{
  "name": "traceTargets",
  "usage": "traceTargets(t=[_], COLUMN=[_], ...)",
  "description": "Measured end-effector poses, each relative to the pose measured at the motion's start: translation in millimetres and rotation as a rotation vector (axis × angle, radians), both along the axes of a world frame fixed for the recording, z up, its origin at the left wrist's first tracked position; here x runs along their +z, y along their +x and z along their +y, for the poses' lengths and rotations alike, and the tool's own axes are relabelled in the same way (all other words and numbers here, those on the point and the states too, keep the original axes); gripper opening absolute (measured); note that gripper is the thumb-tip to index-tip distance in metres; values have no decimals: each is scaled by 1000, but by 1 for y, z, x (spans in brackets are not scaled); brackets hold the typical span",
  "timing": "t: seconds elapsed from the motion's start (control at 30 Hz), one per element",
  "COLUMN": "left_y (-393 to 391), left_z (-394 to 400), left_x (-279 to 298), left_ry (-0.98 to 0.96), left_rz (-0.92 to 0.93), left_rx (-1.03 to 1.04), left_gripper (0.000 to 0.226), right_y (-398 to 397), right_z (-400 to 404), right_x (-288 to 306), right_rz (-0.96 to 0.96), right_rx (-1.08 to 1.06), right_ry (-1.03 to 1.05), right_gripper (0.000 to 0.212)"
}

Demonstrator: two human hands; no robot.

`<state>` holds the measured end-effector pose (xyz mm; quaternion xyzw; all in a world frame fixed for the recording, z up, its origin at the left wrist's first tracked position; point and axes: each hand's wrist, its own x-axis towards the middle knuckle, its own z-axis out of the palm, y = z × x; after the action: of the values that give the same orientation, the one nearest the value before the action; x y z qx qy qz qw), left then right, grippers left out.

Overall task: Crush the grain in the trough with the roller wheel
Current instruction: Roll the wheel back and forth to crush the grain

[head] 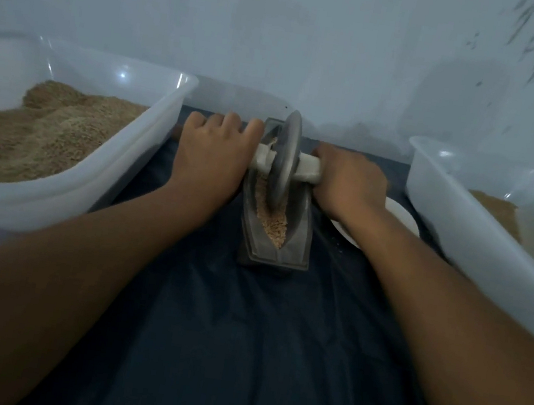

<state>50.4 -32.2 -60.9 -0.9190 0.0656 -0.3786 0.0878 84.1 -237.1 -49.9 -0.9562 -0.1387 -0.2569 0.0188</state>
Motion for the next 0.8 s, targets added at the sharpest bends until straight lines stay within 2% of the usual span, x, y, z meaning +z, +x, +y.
traceTargets(t=[0.5, 0.8], left_y=[-46, -54], left_z=[-5, -7], left_x=[6, 8], left_ry=[7, 25], left_rz=[59, 76], left_rx=[7, 40], left_gripper=[29, 33], right_y=[-57, -64], right_z=[-4, -4], right_x=[-5, -9], right_rz=[-84, -111], right_rx=[29, 8], right_ry=[25, 43], right_gripper=[25, 22])
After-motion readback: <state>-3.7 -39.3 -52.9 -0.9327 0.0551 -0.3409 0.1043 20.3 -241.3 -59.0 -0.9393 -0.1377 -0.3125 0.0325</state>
